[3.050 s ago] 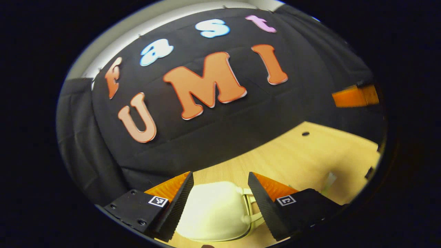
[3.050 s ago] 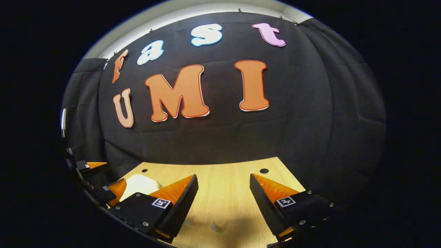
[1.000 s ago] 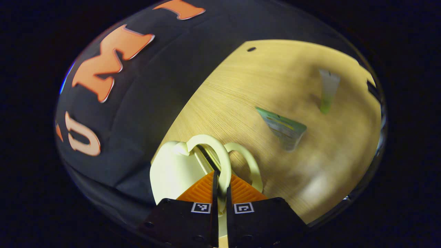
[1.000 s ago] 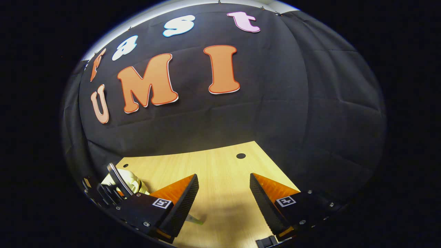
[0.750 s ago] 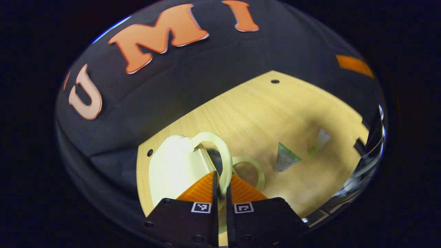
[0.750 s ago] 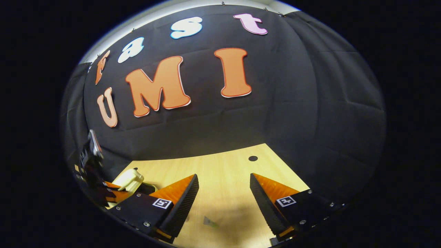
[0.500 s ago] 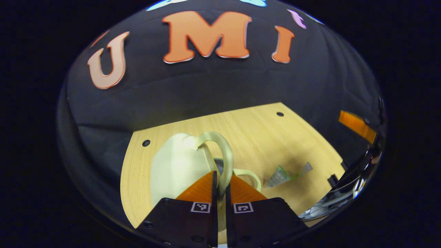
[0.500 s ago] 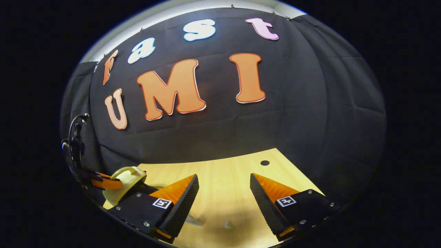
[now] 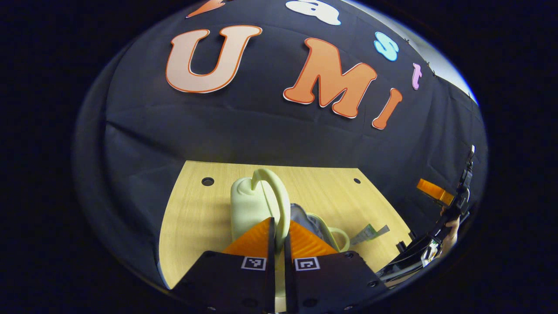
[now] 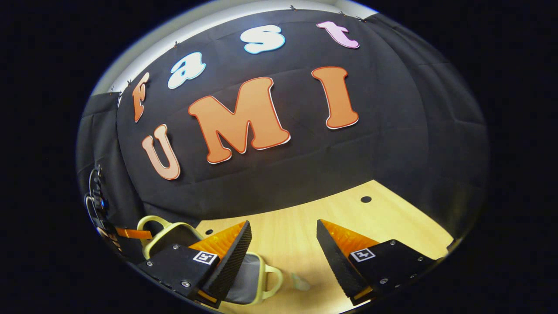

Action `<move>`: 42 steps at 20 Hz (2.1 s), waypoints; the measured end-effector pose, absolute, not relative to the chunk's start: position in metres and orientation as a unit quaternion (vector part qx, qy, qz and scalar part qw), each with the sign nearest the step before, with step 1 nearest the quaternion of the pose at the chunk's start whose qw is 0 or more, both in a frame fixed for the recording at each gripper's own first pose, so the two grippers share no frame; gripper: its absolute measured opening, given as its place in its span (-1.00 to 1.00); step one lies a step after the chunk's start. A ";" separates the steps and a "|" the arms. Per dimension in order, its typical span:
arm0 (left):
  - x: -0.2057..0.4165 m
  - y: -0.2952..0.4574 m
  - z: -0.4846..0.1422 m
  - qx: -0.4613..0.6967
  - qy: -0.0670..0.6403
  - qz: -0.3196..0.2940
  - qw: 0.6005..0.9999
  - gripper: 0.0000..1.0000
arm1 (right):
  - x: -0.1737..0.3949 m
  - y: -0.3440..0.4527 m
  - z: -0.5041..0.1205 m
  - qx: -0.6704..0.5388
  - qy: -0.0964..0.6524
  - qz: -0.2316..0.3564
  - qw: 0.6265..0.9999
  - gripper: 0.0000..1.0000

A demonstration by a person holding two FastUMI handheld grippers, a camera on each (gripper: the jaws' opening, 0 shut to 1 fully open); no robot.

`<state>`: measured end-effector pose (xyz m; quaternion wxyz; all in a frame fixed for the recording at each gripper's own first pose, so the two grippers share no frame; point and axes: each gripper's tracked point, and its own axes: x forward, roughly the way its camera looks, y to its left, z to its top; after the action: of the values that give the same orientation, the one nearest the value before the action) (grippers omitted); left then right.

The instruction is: First open the suitcase, pack the skin care products into it, and then close the suitcase.

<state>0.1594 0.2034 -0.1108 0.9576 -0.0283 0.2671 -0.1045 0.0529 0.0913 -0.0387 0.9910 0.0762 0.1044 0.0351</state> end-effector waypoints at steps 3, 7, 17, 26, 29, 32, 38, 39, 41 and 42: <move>0.164 0.255 -0.127 -0.034 0.274 -0.088 0.957 -0.82 | 0.054 0.119 -0.039 0.066 0.111 0.035 0.991 0.90; 0.161 0.336 -0.170 0.004 0.299 -0.040 0.953 -0.82 | 0.058 0.146 -0.040 0.052 0.112 0.032 0.992 0.90; 0.158 0.435 -0.307 -0.038 0.374 0.025 0.926 -0.81 | 0.053 0.141 -0.060 0.019 0.134 0.002 0.991 0.89; 0.143 0.458 -0.357 -0.067 0.413 0.077 0.905 -0.68 | 0.039 0.105 -0.057 -0.001 0.127 -0.027 0.992 0.91; 0.148 0.458 -0.324 -0.031 0.383 0.096 0.918 0.14 | 0.036 0.093 -0.057 -0.004 0.125 -0.031 0.992 0.91; 0.159 0.435 -0.269 -0.006 0.327 0.106 0.939 0.95 | 0.034 0.080 -0.057 -0.007 0.120 -0.032 0.992 0.90; 0.170 0.317 -0.136 0.049 0.179 0.099 0.978 0.94 | 0.035 0.042 -0.059 -0.025 0.113 -0.038 0.993 0.91; 0.167 0.280 -0.125 0.052 0.161 0.086 0.982 0.95 | 0.034 0.035 -0.060 -0.026 0.114 -0.038 0.992 0.91; 0.174 0.223 -0.113 0.060 0.144 0.061 0.986 0.94 | 0.035 0.021 -0.066 -0.030 0.119 -0.033 0.992 0.91; 0.172 0.191 -0.113 0.063 0.141 0.050 0.987 0.94 | 0.036 0.015 -0.068 -0.033 0.122 -0.030 0.991 0.91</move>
<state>0.1717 0.1907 -0.1126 0.9867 0.0625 0.1414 0.0496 0.0360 0.0153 -0.0676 0.9915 -0.0330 0.1225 -0.0298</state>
